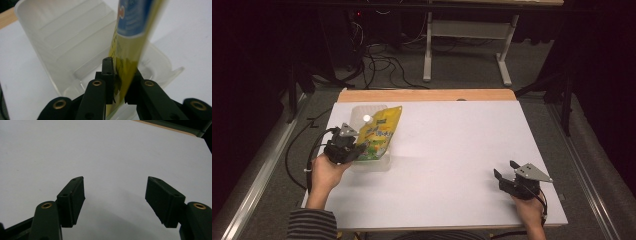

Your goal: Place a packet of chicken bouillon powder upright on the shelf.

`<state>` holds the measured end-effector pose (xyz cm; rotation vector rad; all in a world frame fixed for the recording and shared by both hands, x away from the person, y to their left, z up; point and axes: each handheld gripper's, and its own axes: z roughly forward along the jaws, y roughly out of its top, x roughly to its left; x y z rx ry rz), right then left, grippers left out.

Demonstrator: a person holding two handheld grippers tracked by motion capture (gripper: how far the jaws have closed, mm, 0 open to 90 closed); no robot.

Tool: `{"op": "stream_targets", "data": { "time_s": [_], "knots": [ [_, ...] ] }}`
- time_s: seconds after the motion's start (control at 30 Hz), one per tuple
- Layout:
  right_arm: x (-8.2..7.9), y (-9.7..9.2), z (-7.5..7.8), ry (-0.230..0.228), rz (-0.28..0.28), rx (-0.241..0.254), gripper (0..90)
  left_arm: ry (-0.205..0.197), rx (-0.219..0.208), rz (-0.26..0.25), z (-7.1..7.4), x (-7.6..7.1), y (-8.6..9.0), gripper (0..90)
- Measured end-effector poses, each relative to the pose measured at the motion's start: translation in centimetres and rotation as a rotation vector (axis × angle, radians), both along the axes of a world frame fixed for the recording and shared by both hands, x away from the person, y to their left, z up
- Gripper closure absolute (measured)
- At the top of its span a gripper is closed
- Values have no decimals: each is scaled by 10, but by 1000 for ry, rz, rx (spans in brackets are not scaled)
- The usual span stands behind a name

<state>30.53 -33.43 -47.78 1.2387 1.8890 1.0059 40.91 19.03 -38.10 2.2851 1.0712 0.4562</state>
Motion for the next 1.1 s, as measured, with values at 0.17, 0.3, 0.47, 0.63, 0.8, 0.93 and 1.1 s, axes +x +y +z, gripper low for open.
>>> {"op": "stream_targets", "data": {
  "time_s": [0.17,0.3,0.47,0.63,0.8,0.93,1.1],
  "knots": [
    [0,0,0,0,1,-2,325,-49,40,7,-7,-4,-3,864],
    [0,0,0,2,0,-3,325,-146,79,26,-14,-10,-4,869],
    [0,0,0,2,1,-6,325,-225,72,74,-23,-14,-4,871],
    [0,0,0,1,0,-4,325,-309,54,112,-30,-29,-7,872],
    [0,0,0,3,-1,-11,325,-315,14,151,-29,-31,-3,873],
    [1,1,0,7,1,-10,325,-306,-16,156,-32,-28,-3,872],
    [1,1,0,6,2,-12,325,-275,-13,127,-37,-26,-1,868]
  ]
}}
